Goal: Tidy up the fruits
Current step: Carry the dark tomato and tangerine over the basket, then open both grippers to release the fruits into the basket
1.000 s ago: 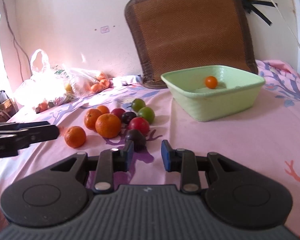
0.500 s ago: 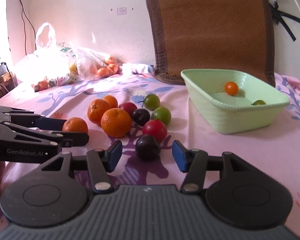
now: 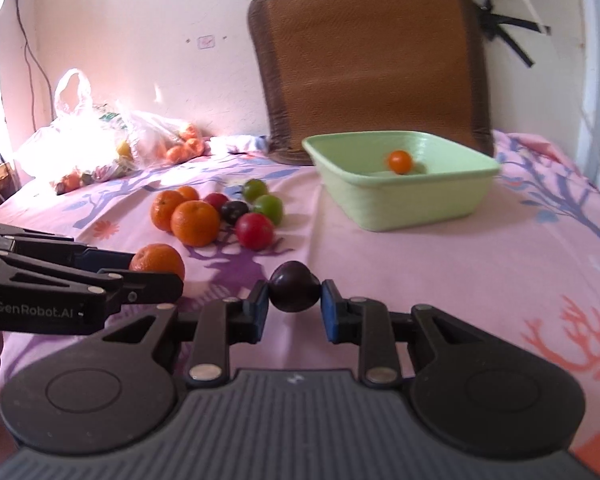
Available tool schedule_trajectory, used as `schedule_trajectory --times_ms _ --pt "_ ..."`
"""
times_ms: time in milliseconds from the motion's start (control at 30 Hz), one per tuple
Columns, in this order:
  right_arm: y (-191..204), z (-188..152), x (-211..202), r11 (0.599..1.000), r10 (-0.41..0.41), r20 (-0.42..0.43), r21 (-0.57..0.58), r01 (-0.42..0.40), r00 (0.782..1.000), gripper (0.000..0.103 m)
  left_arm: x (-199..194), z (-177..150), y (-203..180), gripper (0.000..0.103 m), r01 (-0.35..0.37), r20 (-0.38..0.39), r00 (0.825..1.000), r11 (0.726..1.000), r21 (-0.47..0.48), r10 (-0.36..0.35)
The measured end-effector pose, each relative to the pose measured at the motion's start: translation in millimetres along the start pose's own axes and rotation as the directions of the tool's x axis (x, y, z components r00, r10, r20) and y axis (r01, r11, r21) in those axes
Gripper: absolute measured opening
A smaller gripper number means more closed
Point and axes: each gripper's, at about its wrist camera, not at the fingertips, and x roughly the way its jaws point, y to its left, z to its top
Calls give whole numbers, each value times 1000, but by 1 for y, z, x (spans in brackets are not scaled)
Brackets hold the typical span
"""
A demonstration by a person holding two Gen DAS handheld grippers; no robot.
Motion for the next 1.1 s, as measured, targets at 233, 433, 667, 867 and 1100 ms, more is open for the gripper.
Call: schedule_trajectory --times_ms 233,433,667,867,1100 --pt "-25 -20 -25 996 -86 12 -5 86 996 31 19 -3 -40 40 20 -33 999 998 64 -18" --pt "-34 -25 -23 998 -67 3 15 67 998 31 18 1 -46 39 -5 -23 1000 996 93 7" --pt "-52 11 -22 997 -75 151 31 71 986 31 24 70 -39 39 13 68 998 997 78 -18" --pt "-80 61 19 994 -104 202 56 94 974 31 83 132 -19 39 -13 60 998 1000 20 12" --pt "-84 65 64 993 -118 133 32 114 984 31 136 145 -6 40 -27 1 1000 1000 -7 27"
